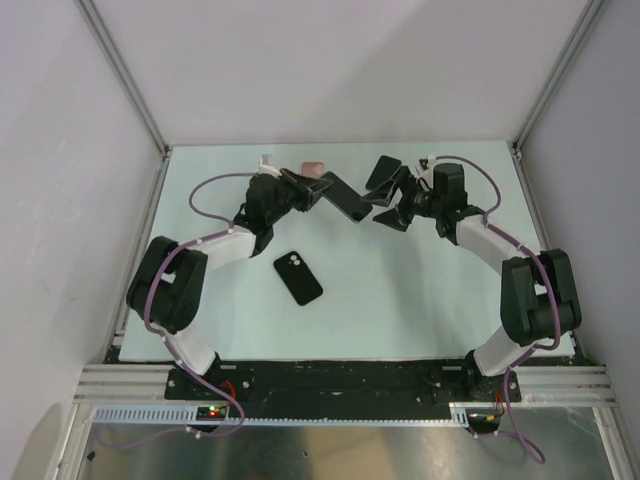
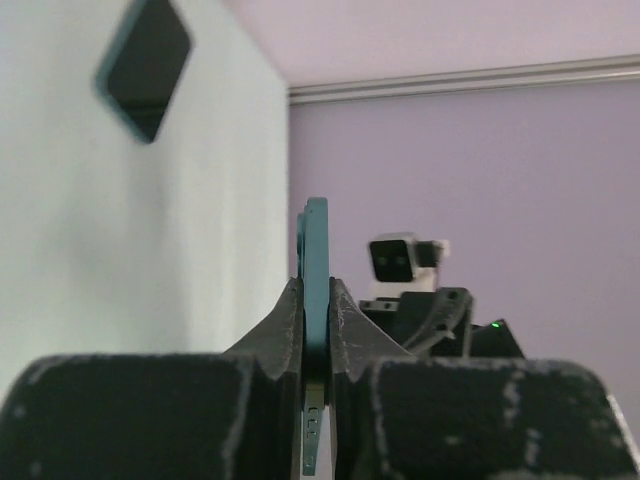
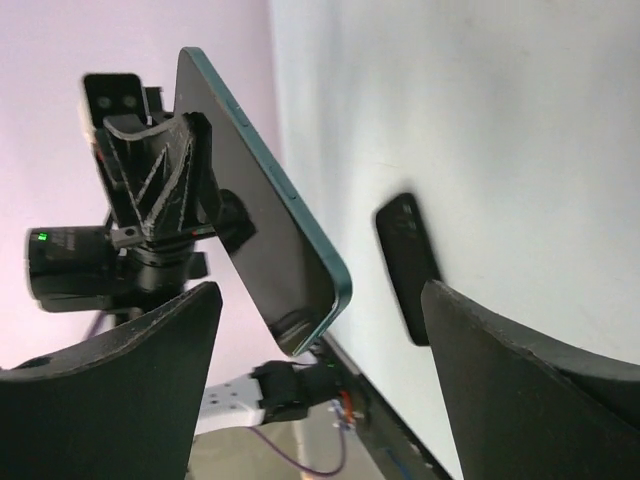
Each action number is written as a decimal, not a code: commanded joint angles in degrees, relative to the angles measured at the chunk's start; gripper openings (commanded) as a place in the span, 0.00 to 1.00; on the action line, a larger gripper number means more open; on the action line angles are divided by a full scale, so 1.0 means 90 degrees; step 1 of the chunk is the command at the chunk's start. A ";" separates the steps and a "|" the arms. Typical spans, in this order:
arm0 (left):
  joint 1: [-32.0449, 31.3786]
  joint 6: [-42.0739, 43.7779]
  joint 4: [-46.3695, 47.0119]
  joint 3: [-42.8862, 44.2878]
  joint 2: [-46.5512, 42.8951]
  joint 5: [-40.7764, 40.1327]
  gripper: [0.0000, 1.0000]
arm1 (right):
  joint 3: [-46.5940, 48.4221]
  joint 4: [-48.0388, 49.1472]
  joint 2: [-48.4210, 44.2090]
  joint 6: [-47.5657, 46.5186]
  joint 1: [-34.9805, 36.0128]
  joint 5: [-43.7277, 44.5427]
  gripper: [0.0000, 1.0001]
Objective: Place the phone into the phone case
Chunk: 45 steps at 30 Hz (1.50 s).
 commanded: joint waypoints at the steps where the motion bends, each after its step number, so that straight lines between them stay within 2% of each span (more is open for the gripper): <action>1: 0.0001 -0.0123 0.1099 0.0025 -0.0562 -0.0206 0.00 | 0.0068 0.1682 0.0084 0.1386 0.0071 -0.0687 0.87; 6: -0.0060 -0.0230 0.1454 0.0055 -0.0537 -0.0072 0.00 | 0.0120 0.2507 0.0332 0.2097 0.0278 -0.0884 0.79; 11: -0.0060 -0.0254 0.1662 -0.0048 -0.0560 0.0034 0.00 | 0.0145 0.2669 0.0334 0.2098 0.0412 -0.0948 0.66; 19: -0.0056 -0.0406 0.2058 -0.0172 -0.0426 0.0319 0.00 | 0.0142 0.2893 0.0368 0.2121 0.0517 -0.1025 0.42; 26: -0.0020 -0.0752 0.2740 -0.0468 -0.0245 0.0476 0.01 | 0.0117 0.3667 0.0498 0.2461 0.0625 -0.0976 0.20; 28: 0.0015 -0.0770 0.2837 -0.0507 -0.0234 0.0520 0.09 | 0.0095 0.3922 0.0565 0.2561 0.0638 -0.0979 0.12; 29: 0.0024 -0.0761 0.2860 -0.0514 -0.0238 0.0556 0.17 | 0.0091 0.4010 0.0587 0.2592 0.0643 -0.0987 0.10; 30: 0.0038 -0.0743 0.2871 -0.0532 -0.0249 0.0584 0.26 | 0.0094 0.4073 0.0603 0.2613 0.0636 -0.0990 0.05; 31: 0.0050 -0.0728 0.2872 -0.0560 -0.0274 0.0603 0.40 | 0.0091 0.4120 0.0616 0.2618 0.0633 -0.0992 0.03; 35: 0.0107 -0.0582 0.2865 -0.0854 -0.0437 0.0659 0.82 | 0.0001 0.4349 0.0591 0.2702 0.0565 -0.0933 0.00; 36: 0.0153 -0.0546 0.2854 -0.0990 -0.0490 0.0675 0.88 | -0.0029 0.4389 0.0576 0.2726 0.0529 -0.0919 0.00; 38: 0.0288 -0.0433 0.2758 -0.1292 -0.0664 0.0735 0.94 | -0.0105 0.4420 0.0479 0.2737 0.0423 -0.0890 0.00; 41: 0.0596 0.0034 0.2033 -0.1845 -0.1173 0.0819 0.95 | -0.0297 0.4159 0.0253 0.2605 0.0175 -0.0799 0.00; 43: 0.0809 0.0762 0.0780 -0.1972 -0.1677 0.0725 0.93 | -0.0424 0.3637 0.0003 0.2311 -0.0002 -0.0693 0.00; 45: 0.0903 0.1777 -0.1413 -0.1806 -0.2277 0.0296 0.89 | -0.0475 0.2772 -0.0321 0.1798 -0.0161 -0.0523 0.00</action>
